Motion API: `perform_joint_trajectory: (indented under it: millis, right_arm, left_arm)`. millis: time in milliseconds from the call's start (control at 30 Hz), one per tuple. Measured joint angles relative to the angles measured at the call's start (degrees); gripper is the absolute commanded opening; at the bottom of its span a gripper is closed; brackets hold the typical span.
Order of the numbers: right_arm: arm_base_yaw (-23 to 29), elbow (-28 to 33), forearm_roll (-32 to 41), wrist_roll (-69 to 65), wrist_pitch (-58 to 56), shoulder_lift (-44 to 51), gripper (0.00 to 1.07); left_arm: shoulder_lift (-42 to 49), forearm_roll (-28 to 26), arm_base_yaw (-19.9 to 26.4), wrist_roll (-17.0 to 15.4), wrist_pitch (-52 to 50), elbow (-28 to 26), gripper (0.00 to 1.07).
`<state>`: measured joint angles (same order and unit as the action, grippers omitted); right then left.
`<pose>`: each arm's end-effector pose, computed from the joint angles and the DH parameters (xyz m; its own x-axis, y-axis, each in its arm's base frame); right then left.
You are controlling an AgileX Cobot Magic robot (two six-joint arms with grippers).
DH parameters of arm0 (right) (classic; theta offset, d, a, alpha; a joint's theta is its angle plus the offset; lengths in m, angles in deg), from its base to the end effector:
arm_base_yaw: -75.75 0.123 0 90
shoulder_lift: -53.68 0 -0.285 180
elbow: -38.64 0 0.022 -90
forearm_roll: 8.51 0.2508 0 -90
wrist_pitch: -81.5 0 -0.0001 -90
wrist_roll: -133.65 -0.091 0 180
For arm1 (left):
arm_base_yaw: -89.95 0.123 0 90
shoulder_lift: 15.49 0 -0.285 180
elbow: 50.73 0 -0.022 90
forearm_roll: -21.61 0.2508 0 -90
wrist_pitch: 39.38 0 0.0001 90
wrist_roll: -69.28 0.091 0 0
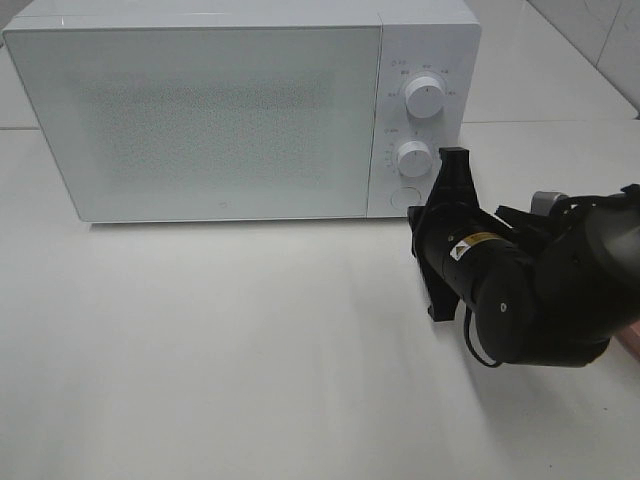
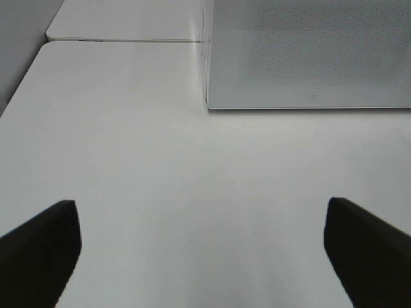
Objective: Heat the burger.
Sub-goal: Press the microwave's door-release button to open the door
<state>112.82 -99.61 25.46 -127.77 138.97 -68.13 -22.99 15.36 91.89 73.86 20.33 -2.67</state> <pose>0.2789 0.1570 0.1019 -0.1210 0.9925 0.0169 0.3175 0.0226 0.9480 -0.0059 -0.0088 0.2816 -0.4229 0.0103 -0.9061 0.0618 0.9979 -0.0175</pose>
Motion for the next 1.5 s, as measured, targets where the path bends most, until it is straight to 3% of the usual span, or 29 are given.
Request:
perform_joint_trajectory:
  millis: [233,867,1500]
  right_arm:
    - [-2.81,-3.55,-1.49,0.00,-2.06,-2.35,0.00]
    - [-4.64,-10.77,-2.81,-1.38,-3.09,-8.88,0.00]
    - [-6.53,-13.12,-2.35,-0.86,-4.64,-9.85,0.00]
  left_arm:
    - [0.00,0.00,0.00,0.00,0.00,0.00,0.98]
    - [0.00,0.00,0.00,0.00,0.00,0.00,0.98]
    - [0.00,0.00,0.00,0.00,0.00,0.00,0.98]
